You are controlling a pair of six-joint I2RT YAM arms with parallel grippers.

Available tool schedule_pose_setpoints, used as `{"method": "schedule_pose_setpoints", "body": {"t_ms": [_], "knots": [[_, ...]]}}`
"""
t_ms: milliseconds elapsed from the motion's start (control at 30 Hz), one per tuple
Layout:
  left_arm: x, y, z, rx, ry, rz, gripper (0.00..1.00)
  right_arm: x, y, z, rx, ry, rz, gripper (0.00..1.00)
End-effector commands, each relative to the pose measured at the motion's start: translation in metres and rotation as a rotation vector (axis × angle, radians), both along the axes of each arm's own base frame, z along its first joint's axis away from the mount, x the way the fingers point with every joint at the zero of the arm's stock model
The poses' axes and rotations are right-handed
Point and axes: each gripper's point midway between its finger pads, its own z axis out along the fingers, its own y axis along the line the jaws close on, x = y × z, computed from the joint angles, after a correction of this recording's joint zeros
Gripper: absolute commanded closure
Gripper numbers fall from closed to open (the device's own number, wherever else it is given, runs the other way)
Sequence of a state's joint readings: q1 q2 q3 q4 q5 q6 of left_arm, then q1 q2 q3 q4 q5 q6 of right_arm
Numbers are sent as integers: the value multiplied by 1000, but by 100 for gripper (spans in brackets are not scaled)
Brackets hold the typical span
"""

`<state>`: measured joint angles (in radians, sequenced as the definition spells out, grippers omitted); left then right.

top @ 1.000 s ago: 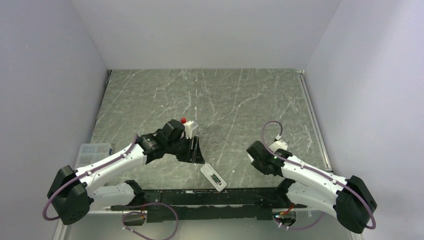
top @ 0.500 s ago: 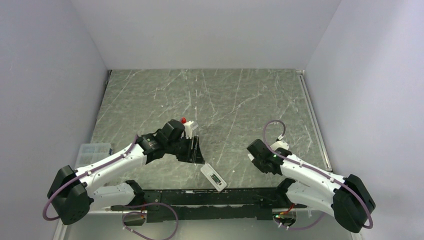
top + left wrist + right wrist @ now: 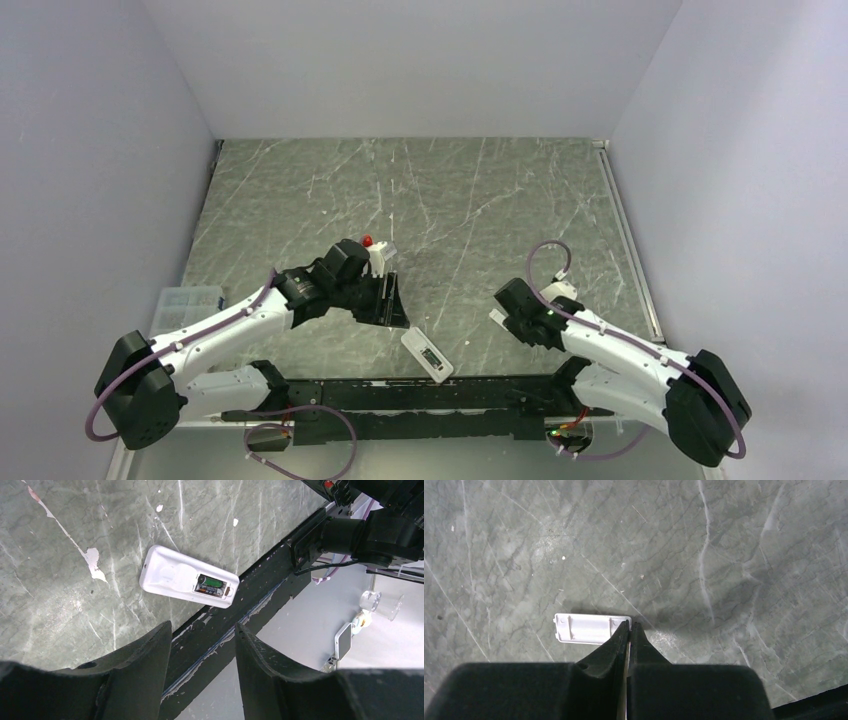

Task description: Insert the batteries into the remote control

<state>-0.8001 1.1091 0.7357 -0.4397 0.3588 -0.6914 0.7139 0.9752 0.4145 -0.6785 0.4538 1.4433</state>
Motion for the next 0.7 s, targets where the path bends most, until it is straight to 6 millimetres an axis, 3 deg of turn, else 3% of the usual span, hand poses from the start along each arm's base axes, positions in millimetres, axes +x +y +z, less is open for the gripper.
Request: {"method": "schedule_pose_setpoints", "body": {"t_ms": [0, 433, 667], "knots": [[1, 1, 7, -8, -32, -7, 45, -2, 4, 2, 31, -2, 24, 100], [-7, -16, 29, -97, 2, -91, 44, 17, 60, 53, 116, -162, 494, 100], [-16, -27, 51, -181, -44, -227, 43, 6, 109, 96, 254, -286, 862, 100]]}}
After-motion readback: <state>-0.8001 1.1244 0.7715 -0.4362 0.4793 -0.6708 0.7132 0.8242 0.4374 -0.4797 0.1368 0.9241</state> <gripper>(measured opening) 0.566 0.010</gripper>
